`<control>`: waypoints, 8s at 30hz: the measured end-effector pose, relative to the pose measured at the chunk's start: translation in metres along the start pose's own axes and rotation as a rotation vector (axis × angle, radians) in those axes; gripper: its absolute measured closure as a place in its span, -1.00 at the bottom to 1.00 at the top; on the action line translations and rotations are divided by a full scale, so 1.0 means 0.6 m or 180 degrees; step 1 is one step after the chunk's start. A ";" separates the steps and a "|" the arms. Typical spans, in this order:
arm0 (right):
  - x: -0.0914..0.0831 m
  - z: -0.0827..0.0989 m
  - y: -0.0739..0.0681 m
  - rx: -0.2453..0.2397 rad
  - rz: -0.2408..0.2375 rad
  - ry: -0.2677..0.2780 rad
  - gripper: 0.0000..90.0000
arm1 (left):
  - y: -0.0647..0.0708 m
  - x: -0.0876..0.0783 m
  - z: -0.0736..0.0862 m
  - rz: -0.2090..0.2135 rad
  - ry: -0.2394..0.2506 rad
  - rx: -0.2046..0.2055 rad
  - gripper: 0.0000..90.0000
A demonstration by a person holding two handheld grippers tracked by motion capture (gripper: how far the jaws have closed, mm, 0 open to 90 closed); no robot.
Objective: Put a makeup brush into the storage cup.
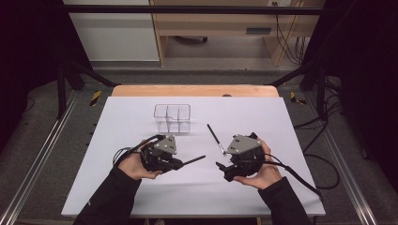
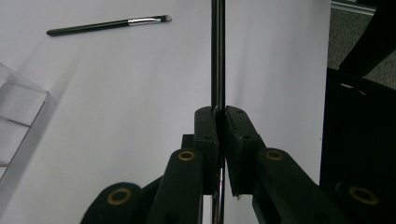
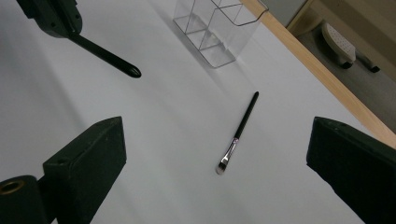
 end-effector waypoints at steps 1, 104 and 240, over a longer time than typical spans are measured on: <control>0.000 -0.001 -0.001 -0.0030 -0.0006 -0.0013 -0.88 | 0.000 0.000 -0.001 0.0008 -0.0008 0.0005 0.85; 0.074 -0.019 -0.129 -0.1968 -0.0431 -0.0783 0.67 | 0.004 0.063 -0.057 0.0658 -0.0408 0.0100 0.85; 0.073 0.065 -0.050 0.0552 -0.0392 0.0444 0.87 | 0.041 0.037 0.065 -0.0930 0.1809 -0.1409 -0.65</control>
Point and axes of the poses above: each handheld gripper's, and its own axes: x roughly forward along the jaws, z roughly out of its underside, y roughly to its right, the point moved 1 cm from there along x, roughly forward along the jaws, and after that the axes turned 6 degrees about x, right-handed, at the moved point
